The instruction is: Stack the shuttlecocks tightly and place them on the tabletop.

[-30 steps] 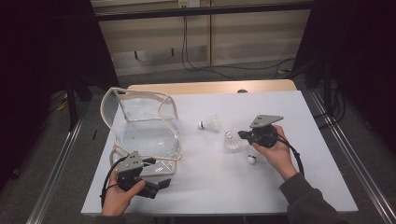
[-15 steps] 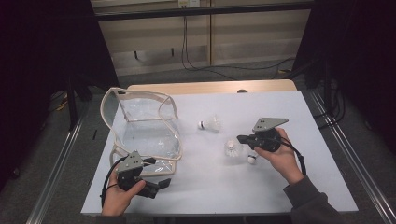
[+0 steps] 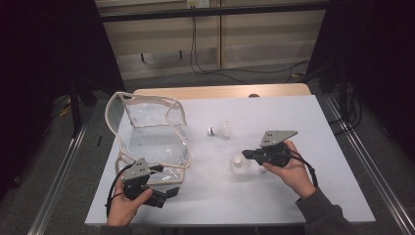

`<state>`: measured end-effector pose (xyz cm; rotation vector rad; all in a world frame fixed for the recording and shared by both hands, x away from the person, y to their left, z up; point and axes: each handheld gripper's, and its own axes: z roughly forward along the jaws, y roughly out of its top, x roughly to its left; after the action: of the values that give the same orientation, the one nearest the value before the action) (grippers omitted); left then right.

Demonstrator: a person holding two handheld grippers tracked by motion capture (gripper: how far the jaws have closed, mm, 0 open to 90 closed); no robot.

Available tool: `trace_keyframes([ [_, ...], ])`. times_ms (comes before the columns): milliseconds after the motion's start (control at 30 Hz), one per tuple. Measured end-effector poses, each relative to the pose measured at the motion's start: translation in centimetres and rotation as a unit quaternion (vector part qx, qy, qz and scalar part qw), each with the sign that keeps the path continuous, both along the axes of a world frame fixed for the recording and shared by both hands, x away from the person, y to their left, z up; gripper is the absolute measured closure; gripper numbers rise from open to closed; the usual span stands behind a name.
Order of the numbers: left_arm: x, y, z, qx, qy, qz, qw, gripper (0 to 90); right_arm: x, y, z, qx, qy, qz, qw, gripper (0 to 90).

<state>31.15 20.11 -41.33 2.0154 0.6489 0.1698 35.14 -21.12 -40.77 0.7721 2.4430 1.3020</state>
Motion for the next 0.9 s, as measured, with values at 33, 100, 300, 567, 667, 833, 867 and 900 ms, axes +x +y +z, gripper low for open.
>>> trace_keyframes([
  [33,0.0,0.0,0.0,0.000,0.000,0.000,1.0000,3.8,0.0,-0.1,0.0,-0.001,0.000,-0.002,1.0000,90.0],
  [100,0.0,0.0,0.0,-0.001,0.000,0.001,1.0000,3.7,0.0,-0.3,-0.1,-0.001,-0.001,-0.005,1.0000,90.0],
  [300,0.0,0.0,0.0,0.001,0.000,0.001,1.0000,3.7,0.0,-1.1,-0.3,-0.008,-0.002,-0.024,0.9997,89.1],
  [567,0.0,0.0,0.0,0.001,-0.001,0.000,1.0000,3.7,0.0,-1.5,-0.7,-0.021,0.004,-0.043,0.9988,81.3],
  [667,0.0,0.0,0.0,0.001,-0.001,0.001,1.0000,3.7,0.0,-1.8,-0.5,-0.021,0.002,-0.051,0.9985,79.7],
  [833,0.0,0.0,0.0,0.001,-0.001,0.001,1.0000,3.7,-0.1,-2.0,-0.5,-0.020,0.002,-0.053,0.9984,77.8],
  [867,0.0,0.0,0.0,0.002,0.000,0.001,1.0000,3.7,-0.1,-1.9,-0.6,-0.022,0.003,-0.050,0.9985,78.3],
  [900,0.0,0.0,0.0,0.002,0.000,0.001,1.0000,3.7,-0.2,-1.9,-0.6,-0.023,0.003,-0.047,0.9986,78.4],
])
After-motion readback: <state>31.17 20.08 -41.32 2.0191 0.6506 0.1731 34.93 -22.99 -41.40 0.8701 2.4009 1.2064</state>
